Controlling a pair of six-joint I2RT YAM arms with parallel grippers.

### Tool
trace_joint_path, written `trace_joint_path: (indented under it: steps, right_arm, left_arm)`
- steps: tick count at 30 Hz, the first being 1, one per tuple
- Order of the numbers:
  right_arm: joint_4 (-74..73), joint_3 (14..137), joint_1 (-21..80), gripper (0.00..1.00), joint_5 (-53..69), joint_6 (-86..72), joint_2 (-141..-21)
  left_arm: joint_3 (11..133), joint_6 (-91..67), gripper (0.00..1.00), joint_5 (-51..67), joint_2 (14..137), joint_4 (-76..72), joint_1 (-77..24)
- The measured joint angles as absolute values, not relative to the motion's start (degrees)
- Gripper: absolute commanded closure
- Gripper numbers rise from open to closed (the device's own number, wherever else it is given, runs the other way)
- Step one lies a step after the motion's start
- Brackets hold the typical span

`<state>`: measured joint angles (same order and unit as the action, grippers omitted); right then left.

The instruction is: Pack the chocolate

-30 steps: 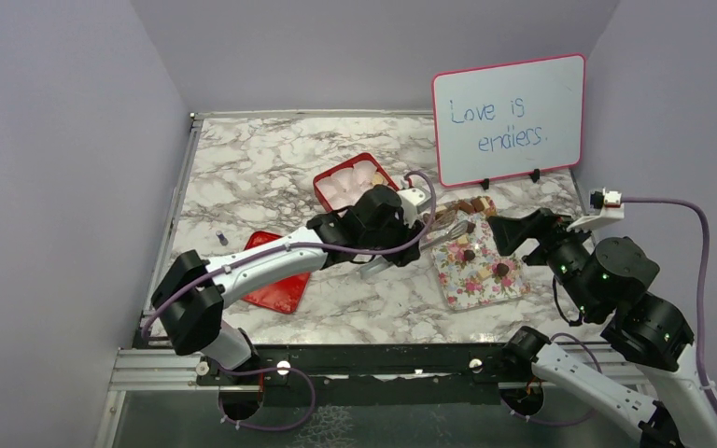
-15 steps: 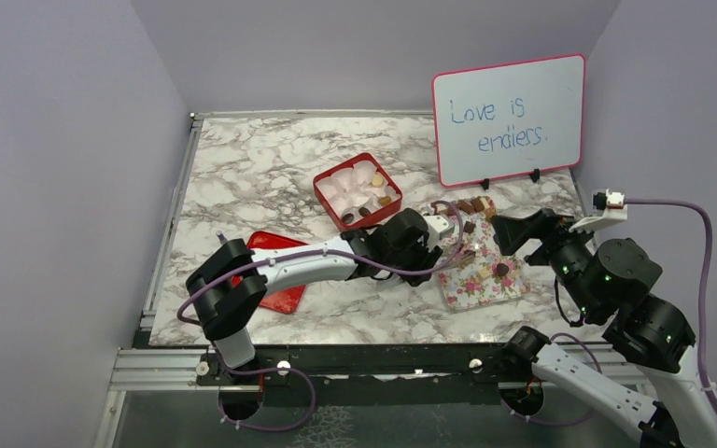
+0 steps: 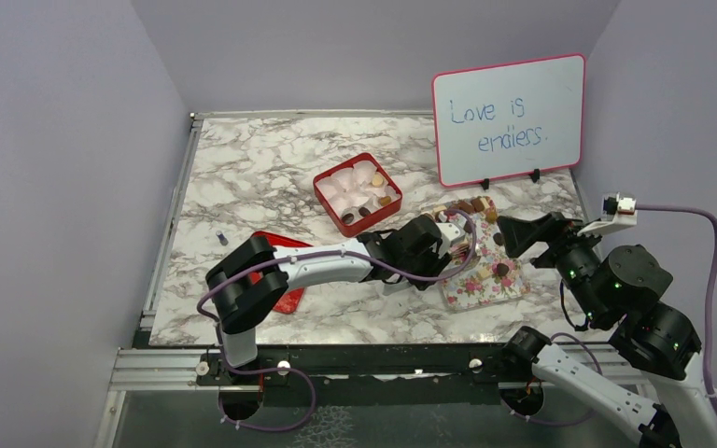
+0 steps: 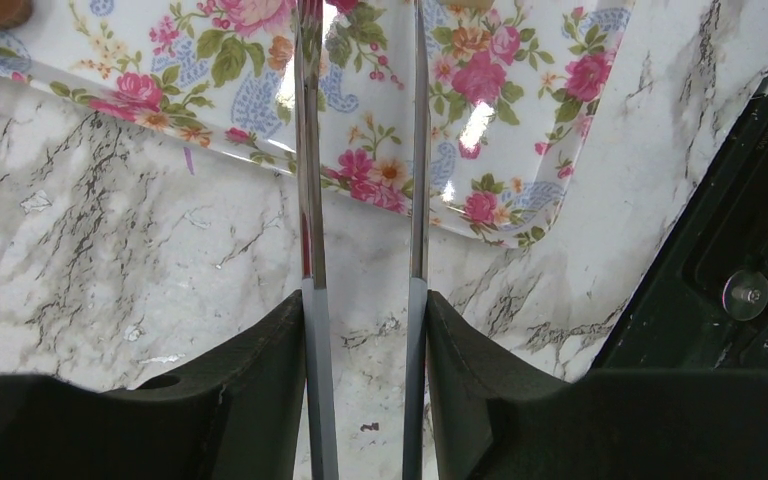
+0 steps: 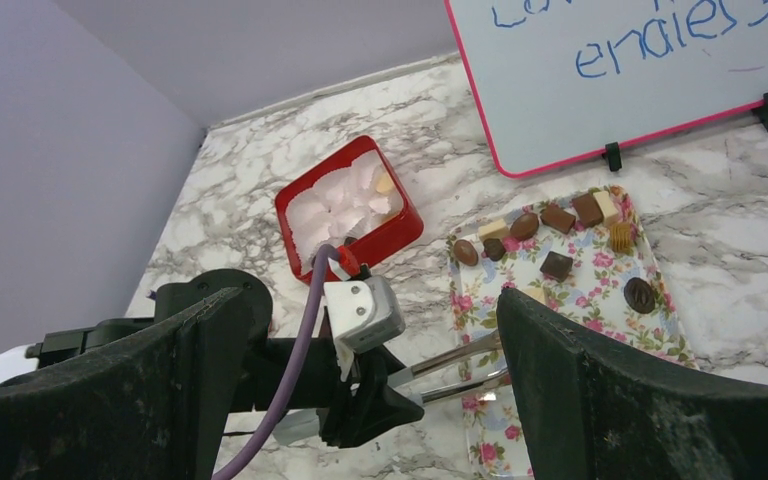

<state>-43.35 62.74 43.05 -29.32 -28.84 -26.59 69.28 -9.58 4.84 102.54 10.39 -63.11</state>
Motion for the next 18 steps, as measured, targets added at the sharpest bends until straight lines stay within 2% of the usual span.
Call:
trace_joint_path:
  steps: [18]
  right_arm:
    - [-43.4, 62.5, 43.0, 0.02, -29.3, -28.9, -26.6]
  left_arm:
    - [69.8, -9.3, 0.71, 3.4, 103.3, 10.3, -63.2]
